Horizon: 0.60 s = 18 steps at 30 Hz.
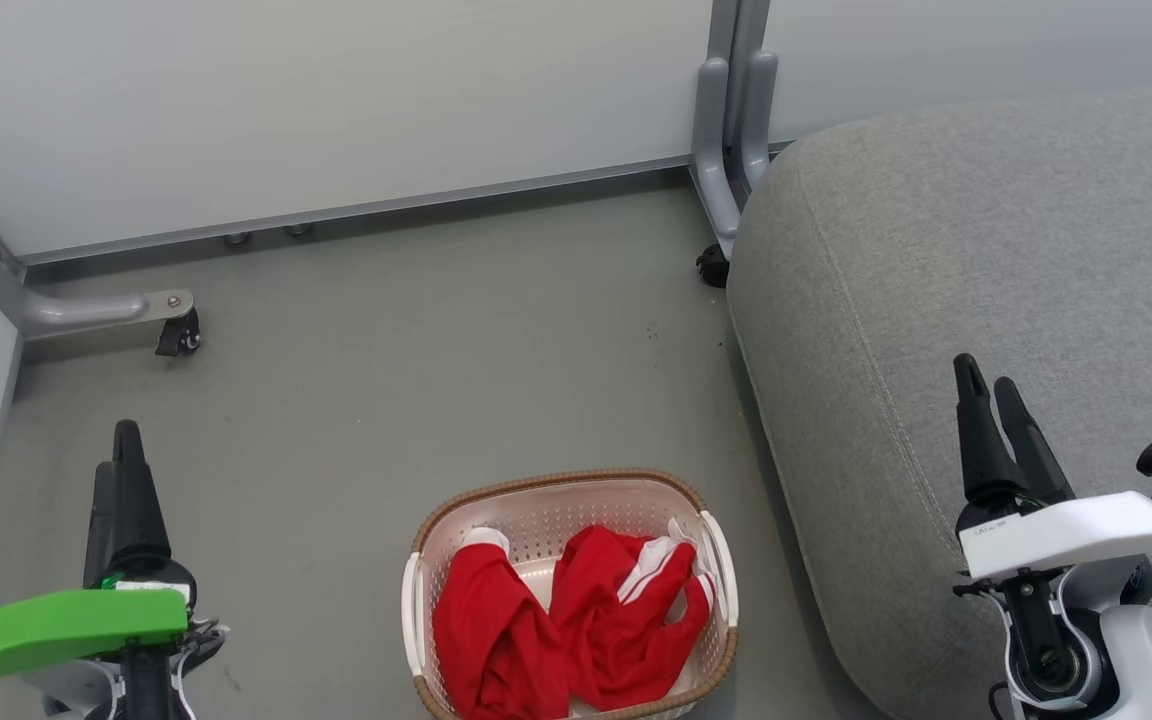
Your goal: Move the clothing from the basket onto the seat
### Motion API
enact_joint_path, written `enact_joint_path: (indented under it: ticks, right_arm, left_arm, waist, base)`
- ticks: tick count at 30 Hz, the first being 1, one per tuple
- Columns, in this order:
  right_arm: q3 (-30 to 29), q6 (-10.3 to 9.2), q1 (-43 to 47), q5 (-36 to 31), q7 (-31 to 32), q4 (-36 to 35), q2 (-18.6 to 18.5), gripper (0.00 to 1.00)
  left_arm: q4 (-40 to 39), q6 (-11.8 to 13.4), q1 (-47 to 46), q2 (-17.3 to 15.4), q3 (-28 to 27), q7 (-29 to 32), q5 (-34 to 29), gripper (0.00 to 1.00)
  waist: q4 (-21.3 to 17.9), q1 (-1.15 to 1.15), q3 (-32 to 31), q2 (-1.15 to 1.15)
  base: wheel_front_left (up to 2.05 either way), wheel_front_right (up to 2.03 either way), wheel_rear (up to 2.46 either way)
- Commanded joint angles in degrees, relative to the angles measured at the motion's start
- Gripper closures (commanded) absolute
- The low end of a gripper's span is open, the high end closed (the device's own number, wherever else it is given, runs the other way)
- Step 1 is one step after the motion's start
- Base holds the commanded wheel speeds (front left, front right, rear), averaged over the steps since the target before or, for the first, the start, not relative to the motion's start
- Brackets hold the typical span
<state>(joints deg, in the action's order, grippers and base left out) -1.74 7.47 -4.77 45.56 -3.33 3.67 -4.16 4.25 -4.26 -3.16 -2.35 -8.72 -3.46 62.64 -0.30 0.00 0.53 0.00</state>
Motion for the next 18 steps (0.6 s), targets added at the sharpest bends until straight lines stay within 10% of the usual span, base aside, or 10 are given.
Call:
enact_joint_path:
  ticks: [1, 18]
  right_arm:
    - [0.46, 0.01, -1.20, -2.54, -0.66, -1.42, -0.53, 0.00]
    - [5.18, 0.02, -0.07, -18.23, -3.82, -1.36, -1.44, 0.00]
  left_arm:
    - [-2.14, 0.85, -0.14, -0.36, 0.83, -0.52, -3.23, 0.00]
    - [-3.82, 13.80, 0.85, -3.07, 20.20, -3.73, -32.46, 0.00]
  waist:
    - [0.00, 0.00, 0.02, 0.00]
    - [-0.15, 0.00, -0.13, 0.00]
  base:
    - [0.00, 0.00, 0.00]
    - [0.00, 0.00, 0.00]
